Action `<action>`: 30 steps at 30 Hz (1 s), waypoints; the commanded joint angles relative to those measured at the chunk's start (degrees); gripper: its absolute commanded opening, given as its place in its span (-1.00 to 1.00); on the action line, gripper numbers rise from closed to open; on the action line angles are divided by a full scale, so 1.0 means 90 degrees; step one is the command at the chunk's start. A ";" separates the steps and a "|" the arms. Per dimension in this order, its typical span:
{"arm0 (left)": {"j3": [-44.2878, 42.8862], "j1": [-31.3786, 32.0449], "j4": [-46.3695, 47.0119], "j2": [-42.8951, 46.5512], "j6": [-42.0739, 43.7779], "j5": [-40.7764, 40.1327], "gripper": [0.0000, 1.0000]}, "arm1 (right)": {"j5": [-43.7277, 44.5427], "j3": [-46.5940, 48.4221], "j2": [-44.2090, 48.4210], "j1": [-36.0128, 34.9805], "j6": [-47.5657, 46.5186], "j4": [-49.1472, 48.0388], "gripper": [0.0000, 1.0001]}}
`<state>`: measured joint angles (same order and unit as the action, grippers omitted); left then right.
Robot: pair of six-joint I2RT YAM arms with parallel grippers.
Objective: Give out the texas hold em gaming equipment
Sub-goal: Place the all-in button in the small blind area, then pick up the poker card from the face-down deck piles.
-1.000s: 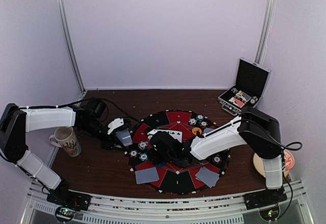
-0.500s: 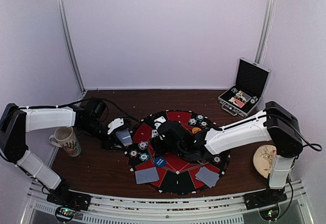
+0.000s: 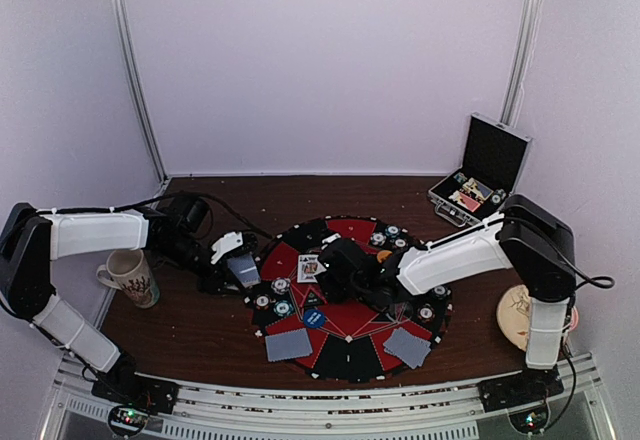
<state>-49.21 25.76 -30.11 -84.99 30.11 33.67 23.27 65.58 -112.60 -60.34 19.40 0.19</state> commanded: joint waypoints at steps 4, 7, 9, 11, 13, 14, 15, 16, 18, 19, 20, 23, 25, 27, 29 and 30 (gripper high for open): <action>-0.0097 -0.0018 0.0064 0.0117 0.0020 0.0103 -0.30 | -0.0143 0.0382 -0.0463 -0.0023 -0.0319 0.0440 0.54; -0.0098 -0.0017 0.0073 0.0108 0.0026 0.0099 -0.30 | -0.0321 0.0397 -0.0508 -0.0015 -0.0381 0.0416 0.54; -0.0099 -0.0012 0.0067 0.0098 0.0032 0.0098 -0.31 | -0.0479 0.0391 -0.0498 -0.0020 -0.0429 0.0372 0.54; -0.0091 -0.0016 0.0065 0.0098 0.0029 0.0103 -0.30 | -0.0648 0.0367 -0.0456 -0.0030 -0.0467 0.0312 0.53; -0.0098 -0.0012 0.0068 0.0098 0.0029 0.0097 -0.30 | -0.0814 0.0340 -0.0406 -0.0041 -0.0502 0.0263 0.54; -0.0099 -0.0013 0.0063 0.0098 0.0028 0.0097 -0.31 | -0.0893 0.0340 -0.0395 -0.0044 -0.0525 0.0238 0.53; -0.0099 -0.0016 0.0065 0.0098 0.0029 0.0097 -0.30 | -0.0967 0.0340 -0.0390 -0.0059 -0.0542 0.0220 0.53; -0.0097 -0.0012 0.0065 0.0098 0.0033 0.0098 -0.31 | -0.0989 0.0340 -0.0402 -0.0092 -0.0560 0.0212 0.53; -0.0099 -0.0011 0.0072 0.0098 0.0024 0.0103 -0.30 | -0.1003 0.0362 -0.0422 -0.0125 -0.0585 0.0203 0.53; -0.0099 -0.0015 0.0069 0.0098 0.0024 0.0102 -0.30 | -0.1003 0.0382 -0.0428 -0.0124 -0.0587 0.0220 0.53; -0.0099 -0.0011 0.0072 0.0098 0.0024 0.0100 -0.30 | -0.0996 0.0393 -0.0431 -0.0139 -0.0588 0.0229 0.53; -0.0097 -0.0014 0.0070 0.0107 0.0028 0.0106 -0.31 | -0.0894 0.0407 -0.0445 -0.0136 -0.0578 0.0271 0.53; -0.0098 -0.0018 0.0059 0.0107 0.0029 0.0107 -0.31 | -0.0757 0.0425 -0.0427 -0.0142 -0.0545 0.0341 0.54; -0.0098 -0.0014 0.0073 0.0107 0.0028 0.0099 -0.30 | -0.0588 0.0417 -0.0362 -0.0137 -0.0527 0.0440 0.55; -0.0096 -0.0015 0.0068 0.0099 0.0028 0.0108 -0.31 | -0.0385 0.0386 -0.0232 -0.0132 -0.0520 0.0507 0.57; -0.0098 -0.0011 0.0071 0.0098 0.0028 0.0115 -0.31 | -0.0273 0.0373 -0.0145 -0.0136 -0.0536 0.0554 0.58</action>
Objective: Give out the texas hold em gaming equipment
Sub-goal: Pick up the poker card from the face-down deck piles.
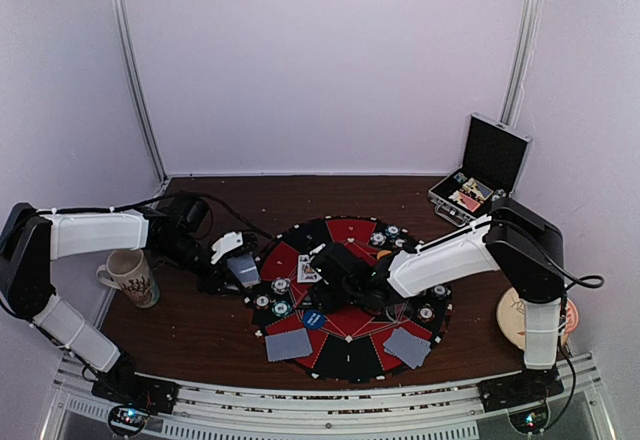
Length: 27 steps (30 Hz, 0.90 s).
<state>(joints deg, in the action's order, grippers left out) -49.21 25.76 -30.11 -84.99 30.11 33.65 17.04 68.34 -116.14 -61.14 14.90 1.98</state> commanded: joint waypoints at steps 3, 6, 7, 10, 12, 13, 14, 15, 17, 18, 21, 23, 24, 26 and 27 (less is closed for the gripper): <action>-0.0099 -0.0013 0.0074 0.0088 0.0025 0.0101 -0.31 | 0.0634 0.0027 0.0579 -0.0034 -0.0087 0.0420 0.64; -0.0092 -0.0013 0.0086 0.0095 0.0015 0.0080 -0.30 | 0.0579 -0.0040 0.0984 -0.0043 -0.0036 0.0295 0.68; -0.0089 -0.0011 0.0107 0.0097 0.0014 0.0067 -0.31 | 0.0452 -0.0086 0.1107 -0.0047 0.0021 0.0184 0.69; -0.0088 -0.0012 0.0113 0.0098 0.0011 0.0062 -0.30 | -0.0193 -0.0317 0.1478 -0.0058 0.0239 -0.0436 0.71; -0.0089 -0.0010 0.0112 0.0106 0.0007 0.0060 -0.30 | -0.0756 -0.0423 0.1561 -0.0071 0.0484 -0.0909 0.72; -0.0089 -0.0010 0.0113 0.0107 0.0008 0.0069 -0.30 | -0.1019 -0.0466 0.1562 -0.0083 0.0609 -0.1148 0.72; -0.0084 -0.0015 0.0112 0.0107 0.0007 0.0061 -0.31 | -0.1349 -0.0478 0.1536 -0.0090 0.0741 -0.1404 0.72; -0.0088 -0.0016 0.0113 0.0107 0.0012 0.0060 -0.30 | -0.1554 -0.0462 0.1482 -0.0103 0.0858 -0.1626 0.72; -0.0079 -0.0011 0.0113 0.0117 0.0010 0.0070 -0.31 | -0.1931 -0.0348 0.1283 -0.0130 0.1034 -0.1985 0.70; -0.0078 -0.0010 0.0113 0.0136 0.0006 0.0070 -0.30 | -0.2109 -0.0255 0.1166 -0.0145 0.1053 -0.2164 0.70; -0.0069 -0.0019 0.0113 0.0156 0.0007 0.0071 -0.31 | -0.2477 0.0269 0.0718 -0.0193 0.0934 -0.2164 0.69; -0.0069 -0.0011 0.0113 0.0156 0.0010 0.0082 -0.30 | -0.2577 0.0549 0.0453 -0.0195 0.0838 -0.2146 0.68; -0.0068 -0.0010 0.0113 0.0156 0.0011 0.0082 -0.31 | -0.2618 0.0665 0.0337 -0.0191 0.0805 -0.2156 0.68; -0.0069 -0.0011 0.0113 0.0138 0.0014 0.0089 -0.30 | -0.2749 0.0889 0.0121 -0.0189 0.0752 -0.2174 0.68; -0.0068 -0.0011 0.0113 0.0130 0.0018 0.0095 -0.31 | -0.2774 0.1011 0.0027 -0.0190 0.0743 -0.2133 0.69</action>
<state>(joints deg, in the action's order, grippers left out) -49.21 25.76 -30.09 -84.95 30.11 33.63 -3.97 73.03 -113.25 -62.74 22.37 -15.22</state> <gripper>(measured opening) 0.361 0.841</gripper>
